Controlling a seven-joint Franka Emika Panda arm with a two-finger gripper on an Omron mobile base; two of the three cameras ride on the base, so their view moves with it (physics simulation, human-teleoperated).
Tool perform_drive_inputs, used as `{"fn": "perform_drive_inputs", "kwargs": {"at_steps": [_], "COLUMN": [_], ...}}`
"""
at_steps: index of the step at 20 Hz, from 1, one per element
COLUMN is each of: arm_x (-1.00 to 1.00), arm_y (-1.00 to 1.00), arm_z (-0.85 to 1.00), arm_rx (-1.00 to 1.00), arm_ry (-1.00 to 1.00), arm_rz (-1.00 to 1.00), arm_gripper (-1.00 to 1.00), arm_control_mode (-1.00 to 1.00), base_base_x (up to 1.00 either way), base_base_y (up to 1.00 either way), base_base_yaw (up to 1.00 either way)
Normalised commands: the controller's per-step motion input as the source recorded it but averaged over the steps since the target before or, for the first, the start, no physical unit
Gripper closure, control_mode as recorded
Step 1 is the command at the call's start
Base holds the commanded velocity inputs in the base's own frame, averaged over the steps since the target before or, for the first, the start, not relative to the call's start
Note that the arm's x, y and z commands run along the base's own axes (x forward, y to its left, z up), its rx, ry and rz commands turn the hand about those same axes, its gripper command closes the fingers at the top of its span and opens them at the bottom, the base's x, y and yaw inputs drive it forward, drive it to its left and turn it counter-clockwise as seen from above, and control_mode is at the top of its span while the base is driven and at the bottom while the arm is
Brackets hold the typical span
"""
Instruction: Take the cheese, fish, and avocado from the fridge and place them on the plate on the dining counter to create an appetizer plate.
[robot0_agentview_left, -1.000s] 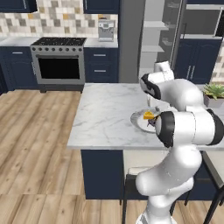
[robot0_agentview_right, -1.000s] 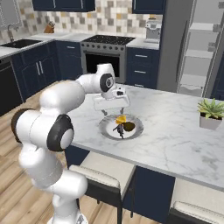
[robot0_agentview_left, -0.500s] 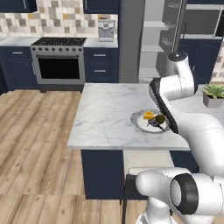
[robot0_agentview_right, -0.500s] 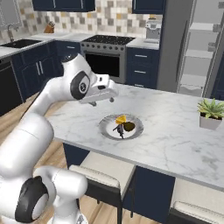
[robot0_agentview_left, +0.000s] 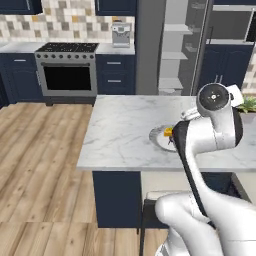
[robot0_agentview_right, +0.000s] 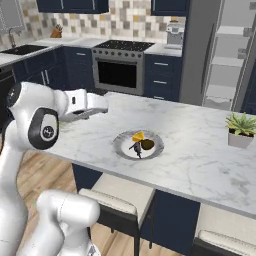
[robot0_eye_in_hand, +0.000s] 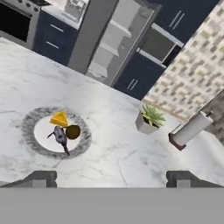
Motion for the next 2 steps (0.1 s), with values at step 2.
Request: {"fn": "perform_drive_inputs", "kwargs": {"at_steps": [2], "arm_x": [-0.75], "arm_y": [0.56], "arm_z": [0.24], "arm_rx": [-0.24], "arm_ry": [-0.35], "arm_rz": [0.00], "arm_gripper": [-1.00], "arm_control_mode": [-1.00], "base_base_x": [0.00], "base_base_y": [0.00], "base_base_yaw": [0.00]}}
